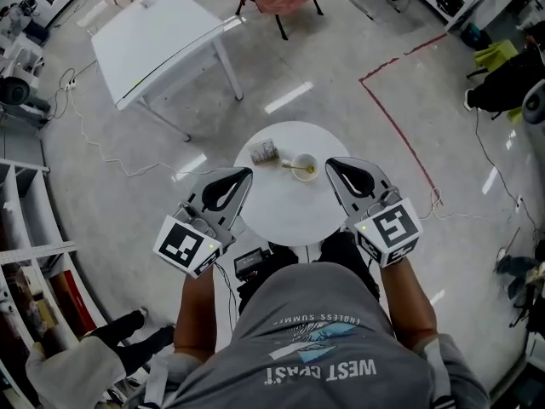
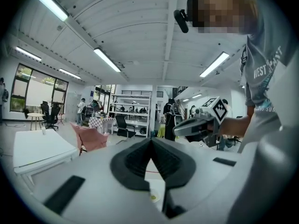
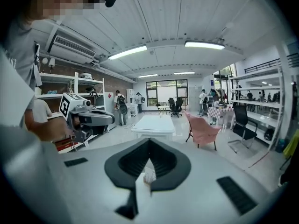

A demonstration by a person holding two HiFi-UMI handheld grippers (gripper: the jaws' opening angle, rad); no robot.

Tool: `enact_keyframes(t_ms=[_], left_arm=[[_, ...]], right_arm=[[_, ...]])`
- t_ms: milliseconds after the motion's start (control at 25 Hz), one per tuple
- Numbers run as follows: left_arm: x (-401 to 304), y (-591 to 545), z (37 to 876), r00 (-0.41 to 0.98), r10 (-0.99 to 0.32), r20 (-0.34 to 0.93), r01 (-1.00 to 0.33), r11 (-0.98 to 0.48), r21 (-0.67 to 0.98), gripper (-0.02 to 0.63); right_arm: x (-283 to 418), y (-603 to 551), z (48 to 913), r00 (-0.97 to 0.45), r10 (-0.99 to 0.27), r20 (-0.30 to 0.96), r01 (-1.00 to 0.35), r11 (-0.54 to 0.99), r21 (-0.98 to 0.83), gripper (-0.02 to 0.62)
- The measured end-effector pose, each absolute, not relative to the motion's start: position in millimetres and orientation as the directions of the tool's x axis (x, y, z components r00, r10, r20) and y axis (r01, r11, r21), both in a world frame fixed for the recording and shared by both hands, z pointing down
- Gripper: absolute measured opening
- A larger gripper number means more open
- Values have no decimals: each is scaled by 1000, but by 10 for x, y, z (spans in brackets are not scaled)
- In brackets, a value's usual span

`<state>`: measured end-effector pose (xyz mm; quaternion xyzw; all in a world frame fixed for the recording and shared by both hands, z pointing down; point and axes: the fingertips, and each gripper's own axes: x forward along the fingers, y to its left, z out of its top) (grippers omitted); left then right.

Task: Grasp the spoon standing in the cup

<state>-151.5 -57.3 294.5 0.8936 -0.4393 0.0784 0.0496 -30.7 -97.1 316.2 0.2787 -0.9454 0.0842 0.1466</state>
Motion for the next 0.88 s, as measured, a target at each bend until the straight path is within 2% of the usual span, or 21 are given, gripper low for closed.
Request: enact_keyframes(t_ms=[400,880], left_arm=[[-1673,-674,3098,478,-851,217,-877,-476,63,2],[-1697,-829,3393,400,-877,266,-916,-387,103,2]], right_arm=[[-559,-1277,3438,-855,-371,363,-435,893,-113,2],[-702,-1493,3936,-866,-250,432,-348,923,-163,2]])
